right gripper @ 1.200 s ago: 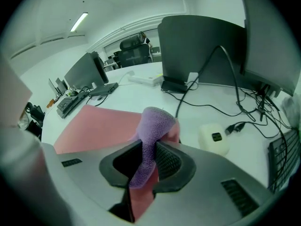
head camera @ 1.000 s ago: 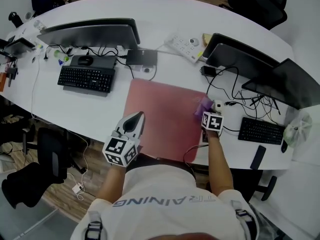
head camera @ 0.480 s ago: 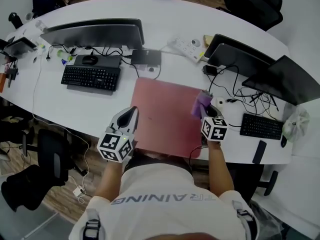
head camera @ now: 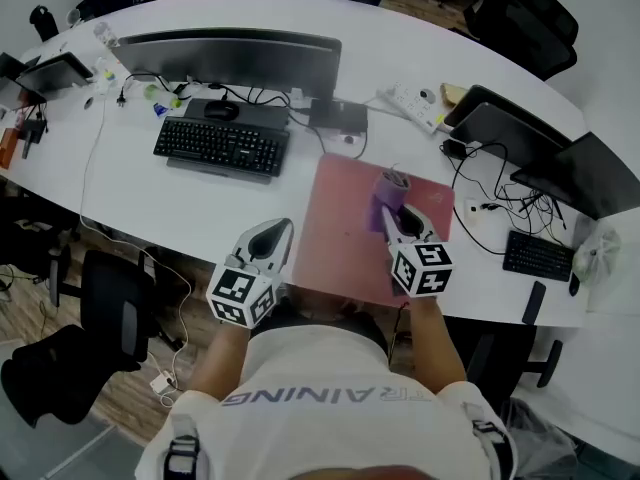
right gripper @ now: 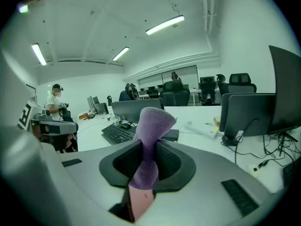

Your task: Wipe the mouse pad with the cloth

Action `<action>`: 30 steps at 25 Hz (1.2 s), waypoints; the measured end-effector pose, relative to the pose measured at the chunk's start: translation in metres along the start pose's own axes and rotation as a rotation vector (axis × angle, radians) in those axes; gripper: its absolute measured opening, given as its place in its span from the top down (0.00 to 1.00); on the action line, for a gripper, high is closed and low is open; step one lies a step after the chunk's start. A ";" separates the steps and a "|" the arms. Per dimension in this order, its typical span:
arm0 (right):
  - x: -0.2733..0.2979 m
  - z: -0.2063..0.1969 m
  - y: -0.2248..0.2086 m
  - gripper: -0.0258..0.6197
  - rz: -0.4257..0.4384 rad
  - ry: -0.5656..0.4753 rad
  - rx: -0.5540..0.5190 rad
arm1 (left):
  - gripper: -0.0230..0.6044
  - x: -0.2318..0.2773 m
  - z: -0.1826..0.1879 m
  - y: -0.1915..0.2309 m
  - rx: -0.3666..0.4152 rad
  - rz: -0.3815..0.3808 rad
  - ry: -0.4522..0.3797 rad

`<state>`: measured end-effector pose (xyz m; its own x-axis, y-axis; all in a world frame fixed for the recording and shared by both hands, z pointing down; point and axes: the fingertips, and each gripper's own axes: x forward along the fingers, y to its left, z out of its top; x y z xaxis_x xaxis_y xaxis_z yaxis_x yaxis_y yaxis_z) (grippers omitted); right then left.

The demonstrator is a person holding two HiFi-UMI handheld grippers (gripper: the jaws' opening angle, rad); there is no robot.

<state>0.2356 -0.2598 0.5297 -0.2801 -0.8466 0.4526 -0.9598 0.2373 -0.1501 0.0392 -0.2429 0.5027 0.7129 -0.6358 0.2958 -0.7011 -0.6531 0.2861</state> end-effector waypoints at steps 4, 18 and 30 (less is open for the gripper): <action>0.030 -0.007 0.047 0.82 0.038 0.021 0.015 | 0.91 -0.029 -0.003 0.032 0.003 0.010 -0.001; 0.153 -0.110 0.134 0.82 0.107 0.266 0.019 | 0.91 -0.101 -0.033 0.122 -0.065 0.129 0.021; 0.193 -0.181 0.106 0.82 0.054 0.436 -0.001 | 0.91 -0.091 -0.039 0.117 -0.076 0.144 0.052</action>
<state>0.0766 -0.3118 0.7604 -0.3122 -0.5524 0.7729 -0.9434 0.2764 -0.1835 -0.1080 -0.2456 0.5444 0.6046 -0.6973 0.3850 -0.7965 -0.5223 0.3047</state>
